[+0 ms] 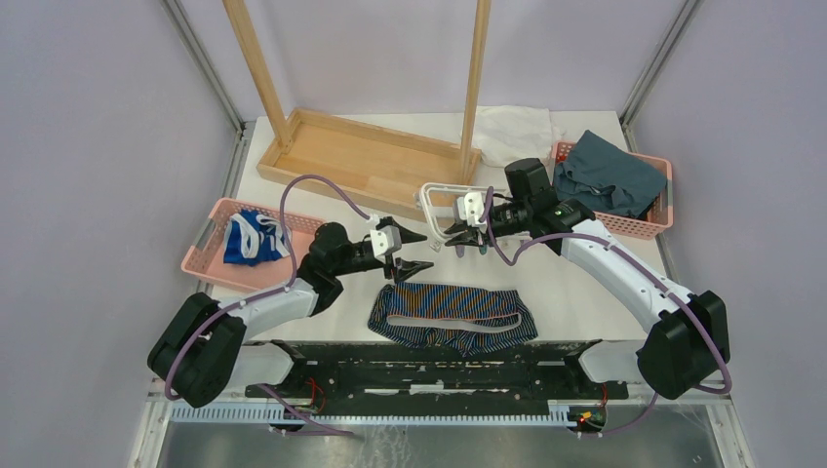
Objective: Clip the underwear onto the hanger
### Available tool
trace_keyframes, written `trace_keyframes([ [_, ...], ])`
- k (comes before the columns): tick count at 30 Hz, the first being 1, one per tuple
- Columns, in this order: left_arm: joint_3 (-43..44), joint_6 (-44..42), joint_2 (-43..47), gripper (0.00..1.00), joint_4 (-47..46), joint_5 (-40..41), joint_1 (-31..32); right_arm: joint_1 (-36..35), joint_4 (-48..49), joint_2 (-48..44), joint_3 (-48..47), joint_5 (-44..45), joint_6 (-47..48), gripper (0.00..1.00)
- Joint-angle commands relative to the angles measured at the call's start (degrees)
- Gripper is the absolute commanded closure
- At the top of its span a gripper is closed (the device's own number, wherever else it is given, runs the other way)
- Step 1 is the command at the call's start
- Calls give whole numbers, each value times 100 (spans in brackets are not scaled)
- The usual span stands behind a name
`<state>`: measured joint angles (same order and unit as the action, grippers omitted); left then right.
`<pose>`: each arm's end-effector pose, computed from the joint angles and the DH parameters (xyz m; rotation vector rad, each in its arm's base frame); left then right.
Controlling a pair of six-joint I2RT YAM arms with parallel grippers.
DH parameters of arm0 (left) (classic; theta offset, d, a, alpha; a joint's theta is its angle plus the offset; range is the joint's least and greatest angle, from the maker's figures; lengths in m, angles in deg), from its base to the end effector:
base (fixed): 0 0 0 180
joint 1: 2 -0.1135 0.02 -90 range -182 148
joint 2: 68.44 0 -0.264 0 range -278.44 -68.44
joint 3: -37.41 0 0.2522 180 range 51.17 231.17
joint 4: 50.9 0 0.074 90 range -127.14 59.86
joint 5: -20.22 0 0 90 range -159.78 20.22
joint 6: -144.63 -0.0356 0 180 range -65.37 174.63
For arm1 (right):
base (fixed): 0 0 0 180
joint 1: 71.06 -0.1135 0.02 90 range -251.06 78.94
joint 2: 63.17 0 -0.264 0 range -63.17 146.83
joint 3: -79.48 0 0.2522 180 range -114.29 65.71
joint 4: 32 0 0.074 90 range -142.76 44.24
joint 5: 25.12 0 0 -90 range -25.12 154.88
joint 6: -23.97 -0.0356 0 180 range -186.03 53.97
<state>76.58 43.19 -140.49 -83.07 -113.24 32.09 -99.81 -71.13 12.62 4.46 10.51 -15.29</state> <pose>0.1935 -0.1606 0.2265 1.1546 1.1851 -0.9002 0.2316 0.1601 0.3053 -1.6427 1.2270 0.8275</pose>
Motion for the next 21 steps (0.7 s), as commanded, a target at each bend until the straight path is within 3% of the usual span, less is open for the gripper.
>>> trace_keyframes([
  [1,-27,-184,134,36,-78,-97,-26,14,278,-192,-95,-198,50,100],
  [21,36,-169,252,37,-54,-536,-25,15,278,-175,-95,-212,39,100],
])
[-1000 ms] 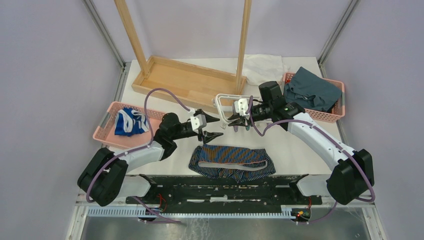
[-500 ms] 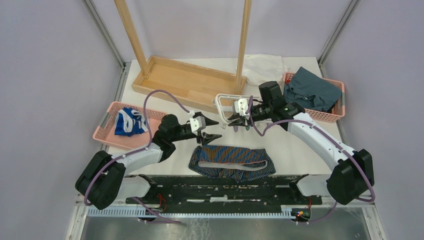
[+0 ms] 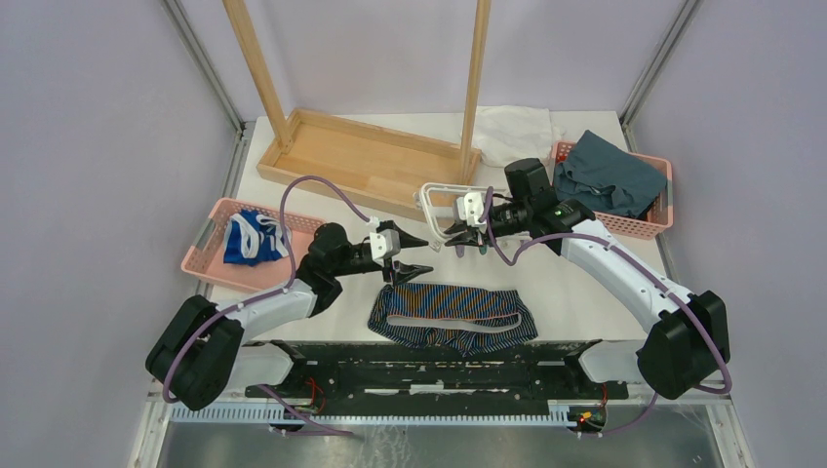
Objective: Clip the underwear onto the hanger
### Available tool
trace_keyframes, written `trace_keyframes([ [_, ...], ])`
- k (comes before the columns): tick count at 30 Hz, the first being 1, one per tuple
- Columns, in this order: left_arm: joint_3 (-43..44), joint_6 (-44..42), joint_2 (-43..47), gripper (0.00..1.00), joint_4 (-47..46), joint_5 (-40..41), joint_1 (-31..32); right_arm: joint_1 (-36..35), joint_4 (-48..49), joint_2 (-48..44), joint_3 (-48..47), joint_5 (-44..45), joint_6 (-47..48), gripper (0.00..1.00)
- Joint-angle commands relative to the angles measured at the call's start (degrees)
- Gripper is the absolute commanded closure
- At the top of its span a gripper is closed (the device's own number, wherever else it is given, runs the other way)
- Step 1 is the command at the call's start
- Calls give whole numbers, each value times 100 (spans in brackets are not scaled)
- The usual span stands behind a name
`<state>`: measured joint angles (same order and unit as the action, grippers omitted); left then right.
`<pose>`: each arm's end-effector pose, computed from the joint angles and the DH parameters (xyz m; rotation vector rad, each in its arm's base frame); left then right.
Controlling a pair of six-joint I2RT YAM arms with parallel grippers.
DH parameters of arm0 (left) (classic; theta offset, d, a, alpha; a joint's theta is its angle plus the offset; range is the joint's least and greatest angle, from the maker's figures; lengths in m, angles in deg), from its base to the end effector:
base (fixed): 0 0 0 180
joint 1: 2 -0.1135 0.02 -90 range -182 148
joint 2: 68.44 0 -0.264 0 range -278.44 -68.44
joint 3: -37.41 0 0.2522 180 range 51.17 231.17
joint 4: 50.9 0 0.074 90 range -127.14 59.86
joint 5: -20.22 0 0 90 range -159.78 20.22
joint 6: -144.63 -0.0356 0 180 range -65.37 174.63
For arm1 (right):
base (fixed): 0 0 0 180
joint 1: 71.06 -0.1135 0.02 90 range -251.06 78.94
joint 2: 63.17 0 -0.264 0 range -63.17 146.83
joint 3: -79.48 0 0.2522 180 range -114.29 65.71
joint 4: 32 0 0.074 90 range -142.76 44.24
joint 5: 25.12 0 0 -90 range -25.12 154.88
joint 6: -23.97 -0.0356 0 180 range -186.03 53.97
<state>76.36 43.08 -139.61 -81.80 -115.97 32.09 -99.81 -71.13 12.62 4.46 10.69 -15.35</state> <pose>0.1900 -0.1596 0.2266 1.1892 1.1710 -0.9385 0.2317 0.1600 0.3052 -1.6421 1.2301 0.8249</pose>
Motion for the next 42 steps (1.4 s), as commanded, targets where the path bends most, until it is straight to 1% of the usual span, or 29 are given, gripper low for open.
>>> trace_keyframes([
  [1,52,-149,164,37,-183,-300,-25,18,278,-170,-101,-227,46,100],
  [19,152,-134,100,38,-224,-500,-22,14,286,-165,-92,-241,39,100],
  [42,365,232,-298,38,-685,-733,-8,17,308,-125,-97,-253,22,100],
])
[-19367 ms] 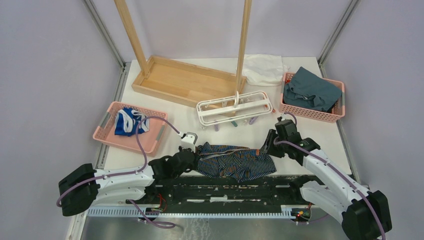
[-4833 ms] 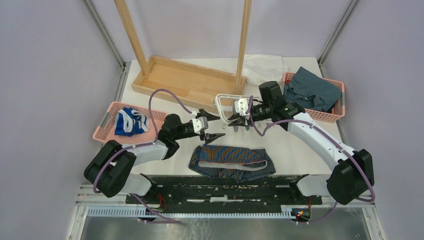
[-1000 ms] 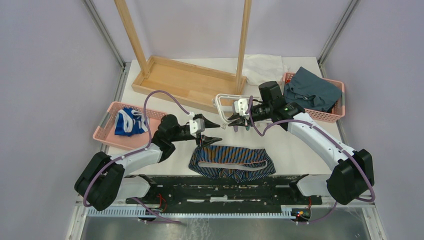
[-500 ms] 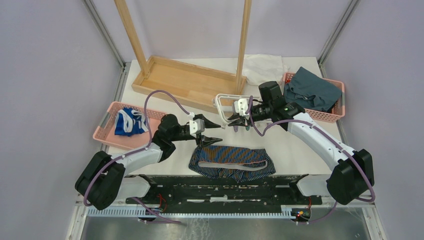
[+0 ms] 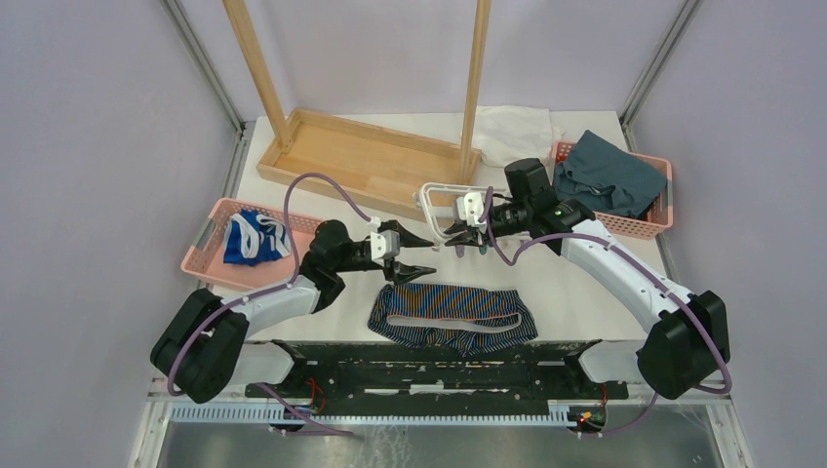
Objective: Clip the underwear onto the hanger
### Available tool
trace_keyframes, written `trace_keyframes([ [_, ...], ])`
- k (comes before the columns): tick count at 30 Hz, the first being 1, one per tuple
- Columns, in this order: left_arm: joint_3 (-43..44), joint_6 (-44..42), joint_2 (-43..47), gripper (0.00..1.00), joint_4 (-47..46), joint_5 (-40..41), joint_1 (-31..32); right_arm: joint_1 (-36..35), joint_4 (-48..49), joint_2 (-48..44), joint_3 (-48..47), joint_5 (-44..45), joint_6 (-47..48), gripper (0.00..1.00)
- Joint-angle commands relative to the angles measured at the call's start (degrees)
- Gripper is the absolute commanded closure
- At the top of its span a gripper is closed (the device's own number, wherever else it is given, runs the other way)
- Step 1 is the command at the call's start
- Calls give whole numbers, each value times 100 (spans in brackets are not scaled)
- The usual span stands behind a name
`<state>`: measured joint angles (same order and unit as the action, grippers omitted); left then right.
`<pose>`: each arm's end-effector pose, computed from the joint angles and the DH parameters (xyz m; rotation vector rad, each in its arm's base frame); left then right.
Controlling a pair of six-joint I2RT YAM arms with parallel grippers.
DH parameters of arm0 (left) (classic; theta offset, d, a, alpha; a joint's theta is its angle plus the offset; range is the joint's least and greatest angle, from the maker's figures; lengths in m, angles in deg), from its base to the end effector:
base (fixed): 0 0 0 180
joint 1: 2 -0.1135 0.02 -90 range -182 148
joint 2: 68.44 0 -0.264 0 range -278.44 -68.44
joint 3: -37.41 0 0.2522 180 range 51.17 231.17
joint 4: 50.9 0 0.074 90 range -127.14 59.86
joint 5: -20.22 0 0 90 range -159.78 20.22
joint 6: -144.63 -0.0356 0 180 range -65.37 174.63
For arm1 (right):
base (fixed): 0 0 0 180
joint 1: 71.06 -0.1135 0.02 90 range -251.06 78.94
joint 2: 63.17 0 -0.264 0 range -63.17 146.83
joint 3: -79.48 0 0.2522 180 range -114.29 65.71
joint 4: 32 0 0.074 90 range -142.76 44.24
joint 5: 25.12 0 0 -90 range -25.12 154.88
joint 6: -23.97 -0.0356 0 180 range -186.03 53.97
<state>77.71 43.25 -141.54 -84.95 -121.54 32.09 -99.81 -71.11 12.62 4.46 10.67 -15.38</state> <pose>0.1924 -0.1640 0.2316 1.2460 1.0790 -0.9995 0.2317 0.1601 0.3052 -1.6418 1.2300 0.8254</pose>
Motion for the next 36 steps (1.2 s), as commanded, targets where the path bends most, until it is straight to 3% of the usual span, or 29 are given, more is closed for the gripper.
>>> trace_keyframes([
  [1,238,225,-142,38,-369,-194,-3,11,310,-127,-95,-248,24,100],
  [22,265,291,-207,39,-418,-356,72,12,319,-120,-90,-223,28,100],
  [36,-19,182,132,39,-569,272,67,13,327,-118,-85,-221,21,100],
])
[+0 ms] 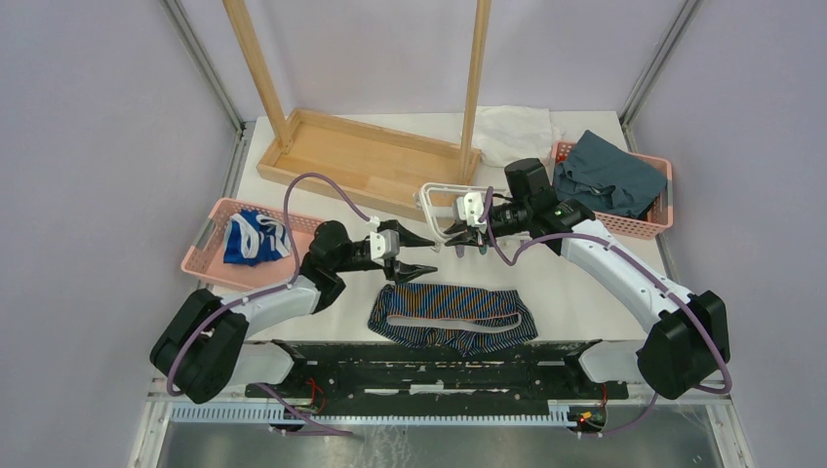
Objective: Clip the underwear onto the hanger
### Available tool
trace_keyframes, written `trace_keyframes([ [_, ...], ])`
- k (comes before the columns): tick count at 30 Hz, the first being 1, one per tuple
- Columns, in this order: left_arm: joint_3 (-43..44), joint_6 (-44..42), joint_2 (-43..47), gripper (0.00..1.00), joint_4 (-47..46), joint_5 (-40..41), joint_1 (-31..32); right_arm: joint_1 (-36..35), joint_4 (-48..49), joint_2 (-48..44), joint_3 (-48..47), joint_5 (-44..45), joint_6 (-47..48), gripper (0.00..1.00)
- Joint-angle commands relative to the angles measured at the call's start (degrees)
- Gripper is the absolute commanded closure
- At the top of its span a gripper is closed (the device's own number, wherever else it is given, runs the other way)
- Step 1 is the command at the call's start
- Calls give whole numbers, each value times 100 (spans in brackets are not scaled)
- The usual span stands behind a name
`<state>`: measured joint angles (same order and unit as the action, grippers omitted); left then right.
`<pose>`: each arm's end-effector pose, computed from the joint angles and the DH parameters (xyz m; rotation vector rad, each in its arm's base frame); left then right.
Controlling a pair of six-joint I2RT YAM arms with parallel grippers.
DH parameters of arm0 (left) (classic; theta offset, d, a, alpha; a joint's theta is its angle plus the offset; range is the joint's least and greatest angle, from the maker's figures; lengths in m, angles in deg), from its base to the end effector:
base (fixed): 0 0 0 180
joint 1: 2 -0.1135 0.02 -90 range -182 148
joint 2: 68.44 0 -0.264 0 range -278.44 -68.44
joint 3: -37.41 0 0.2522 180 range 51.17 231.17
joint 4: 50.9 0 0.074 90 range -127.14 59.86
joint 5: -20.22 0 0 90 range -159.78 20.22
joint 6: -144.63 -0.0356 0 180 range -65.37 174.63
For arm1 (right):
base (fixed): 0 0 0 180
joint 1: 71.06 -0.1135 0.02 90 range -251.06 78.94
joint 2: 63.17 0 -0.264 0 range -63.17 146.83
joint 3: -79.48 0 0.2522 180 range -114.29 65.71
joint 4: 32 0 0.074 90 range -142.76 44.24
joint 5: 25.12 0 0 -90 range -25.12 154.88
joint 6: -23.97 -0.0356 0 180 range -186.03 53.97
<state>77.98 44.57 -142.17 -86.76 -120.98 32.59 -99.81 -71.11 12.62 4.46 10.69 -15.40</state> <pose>0.1928 -0.1667 0.2335 1.2317 1.0709 -1.0076 0.2317 0.1601 0.3052 -1.6416 1.2306 0.8252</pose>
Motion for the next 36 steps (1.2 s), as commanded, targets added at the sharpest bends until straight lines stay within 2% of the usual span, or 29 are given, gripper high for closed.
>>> trace_keyframes([
  [1,-73,65,213,39,-432,276,25,10,328,-119,-88,-218,17,100],
  [11,-188,-239,403,38,-247,558,8,18,328,-146,-71,-231,17,100],
  [17,-114,-411,209,34,-281,633,-20,10,327,-178,-62,-255,26,100],
  [30,61,100,-465,23,-1265,462,-180,13,327,-240,-41,-322,26,100],
  [36,203,303,-676,22,-1521,312,-189,16,322,-240,-42,-352,25,100],
])
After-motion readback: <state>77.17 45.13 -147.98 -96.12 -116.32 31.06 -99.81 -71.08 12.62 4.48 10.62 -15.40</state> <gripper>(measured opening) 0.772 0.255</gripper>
